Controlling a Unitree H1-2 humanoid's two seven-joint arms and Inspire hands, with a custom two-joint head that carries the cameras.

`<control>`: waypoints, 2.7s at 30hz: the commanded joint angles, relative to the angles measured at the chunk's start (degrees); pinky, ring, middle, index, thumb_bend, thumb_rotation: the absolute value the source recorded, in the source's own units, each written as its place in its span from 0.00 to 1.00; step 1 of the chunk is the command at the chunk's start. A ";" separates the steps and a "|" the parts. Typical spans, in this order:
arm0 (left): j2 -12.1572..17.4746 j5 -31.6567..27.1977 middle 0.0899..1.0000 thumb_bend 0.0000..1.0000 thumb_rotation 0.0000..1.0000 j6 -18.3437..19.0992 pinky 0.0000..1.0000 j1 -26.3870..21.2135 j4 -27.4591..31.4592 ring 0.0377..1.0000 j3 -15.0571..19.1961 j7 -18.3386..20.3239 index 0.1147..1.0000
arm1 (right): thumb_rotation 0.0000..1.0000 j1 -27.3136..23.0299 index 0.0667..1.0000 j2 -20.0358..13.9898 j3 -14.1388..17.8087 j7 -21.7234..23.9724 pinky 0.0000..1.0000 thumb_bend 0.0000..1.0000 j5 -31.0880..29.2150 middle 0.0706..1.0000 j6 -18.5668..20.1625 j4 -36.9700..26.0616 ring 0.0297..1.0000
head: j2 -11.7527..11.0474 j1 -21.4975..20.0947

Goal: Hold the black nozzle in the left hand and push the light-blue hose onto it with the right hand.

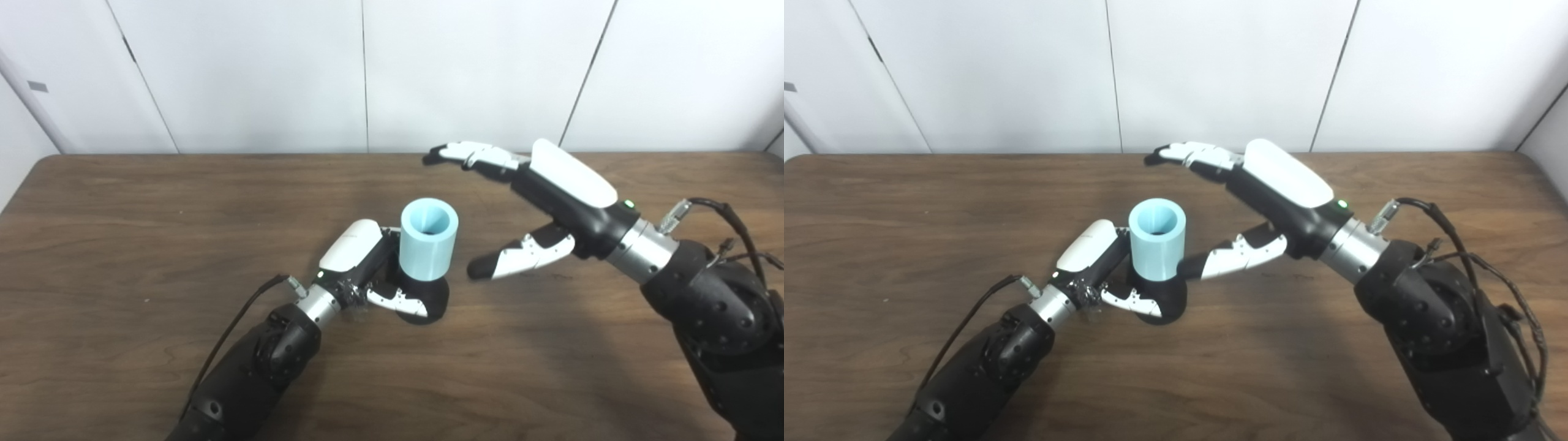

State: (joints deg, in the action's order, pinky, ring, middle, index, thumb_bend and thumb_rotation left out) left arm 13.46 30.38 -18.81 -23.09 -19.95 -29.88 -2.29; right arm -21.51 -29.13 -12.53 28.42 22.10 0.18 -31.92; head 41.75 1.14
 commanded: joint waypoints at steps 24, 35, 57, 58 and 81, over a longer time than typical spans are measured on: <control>0.54 2.40 0.44 0.50 0.00 1.70 0.38 3.41 -5.27 0.41 -2.61 5.47 0.45 | 1.00 -1.36 0.96 -2.60 -5.51 10.19 1.00 0.85 13.58 1.00 -10.77 1.48 1.00 | -0.21 0.07; 0.54 2.43 0.44 0.50 0.00 2.42 0.38 3.80 -4.13 0.41 -2.59 5.79 0.45 | 0.90 1.97 0.87 -2.07 -6.63 4.64 0.87 0.83 14.31 0.92 -13.68 8.16 0.92 | 0.26 0.06; 0.45 2.28 0.44 0.50 0.00 3.40 0.39 3.91 -2.96 0.41 -2.40 6.59 0.45 | 0.84 4.35 0.89 1.52 -12.28 4.78 0.86 0.79 12.06 0.92 -11.58 7.59 0.92 | 0.76 0.57; 0.45 2.38 0.45 0.50 0.00 3.31 0.39 3.88 -3.06 0.41 -2.43 6.48 0.44 | 0.83 4.46 0.89 1.41 -12.48 4.71 0.86 0.78 12.11 0.92 -11.74 7.59 0.92 | 0.76 0.57; 1.04 1.87 0.44 0.50 0.00 4.12 0.37 4.08 -2.32 0.40 -1.98 7.14 0.45 | 0.77 7.33 0.84 -2.70 -10.10 -2.44 0.85 0.73 12.96 0.90 -15.50 8.51 0.92 | 1.47 0.61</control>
State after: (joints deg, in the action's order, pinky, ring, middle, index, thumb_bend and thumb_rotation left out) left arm 13.51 30.31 -18.59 -22.81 -19.30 -29.74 -1.39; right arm -16.48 -29.51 -21.18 21.83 34.94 -14.45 -25.49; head 43.15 1.67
